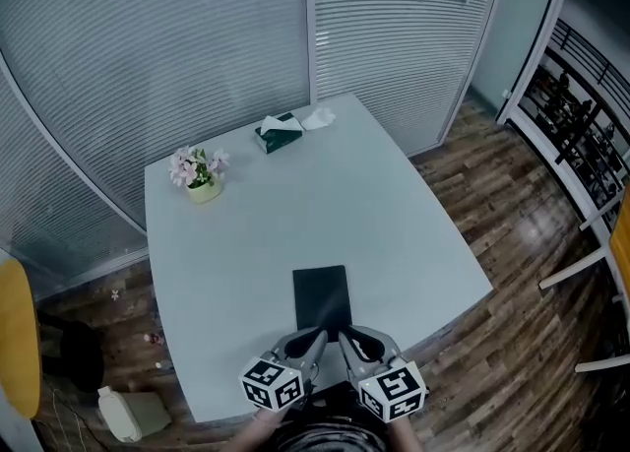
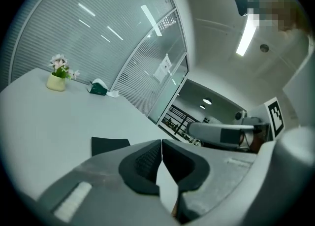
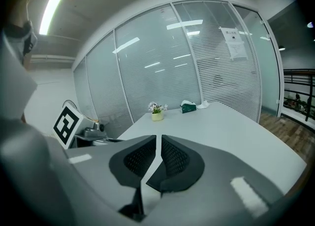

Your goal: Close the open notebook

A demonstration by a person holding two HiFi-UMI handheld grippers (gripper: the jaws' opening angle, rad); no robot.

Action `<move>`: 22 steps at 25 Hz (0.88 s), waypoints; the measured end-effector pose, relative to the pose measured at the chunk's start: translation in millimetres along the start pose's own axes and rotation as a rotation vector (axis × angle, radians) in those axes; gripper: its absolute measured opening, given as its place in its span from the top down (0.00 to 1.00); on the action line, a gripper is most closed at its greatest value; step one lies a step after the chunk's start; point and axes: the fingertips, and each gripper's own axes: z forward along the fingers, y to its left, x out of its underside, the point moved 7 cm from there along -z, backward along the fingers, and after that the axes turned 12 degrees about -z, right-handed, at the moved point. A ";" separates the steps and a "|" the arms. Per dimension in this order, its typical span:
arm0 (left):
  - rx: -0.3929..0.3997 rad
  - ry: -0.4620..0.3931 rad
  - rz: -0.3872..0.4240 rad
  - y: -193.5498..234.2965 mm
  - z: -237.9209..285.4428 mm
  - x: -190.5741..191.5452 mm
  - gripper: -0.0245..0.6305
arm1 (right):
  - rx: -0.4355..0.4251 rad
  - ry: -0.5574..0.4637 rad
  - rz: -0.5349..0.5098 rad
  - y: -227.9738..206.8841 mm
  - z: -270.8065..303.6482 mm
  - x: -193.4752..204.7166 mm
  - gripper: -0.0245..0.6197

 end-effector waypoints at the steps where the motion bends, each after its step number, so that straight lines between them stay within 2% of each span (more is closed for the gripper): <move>1: 0.002 -0.011 0.012 -3.3 -3.6 -3.1 0.95 | -0.004 0.000 -0.006 2.0 0.8 -0.9 0.92; 5: 0.014 -0.057 0.061 -16.3 -16.0 -18.2 0.96 | -0.026 -0.006 -0.030 9.5 6.1 -6.6 0.96; 10: 0.012 -0.126 0.133 -34.7 -31.1 -38.4 0.96 | -0.058 -0.042 -0.047 16.0 10.5 -21.9 0.96; 15: -0.032 -0.198 0.225 -47.3 -47.0 -56.3 0.96 | -0.079 -0.105 -0.084 20.2 14.1 -46.8 0.96; 22: -0.096 -0.312 0.279 -54.4 -72.1 -85.1 0.96 | -0.116 -0.186 -0.147 29.2 18.8 -81.6 0.96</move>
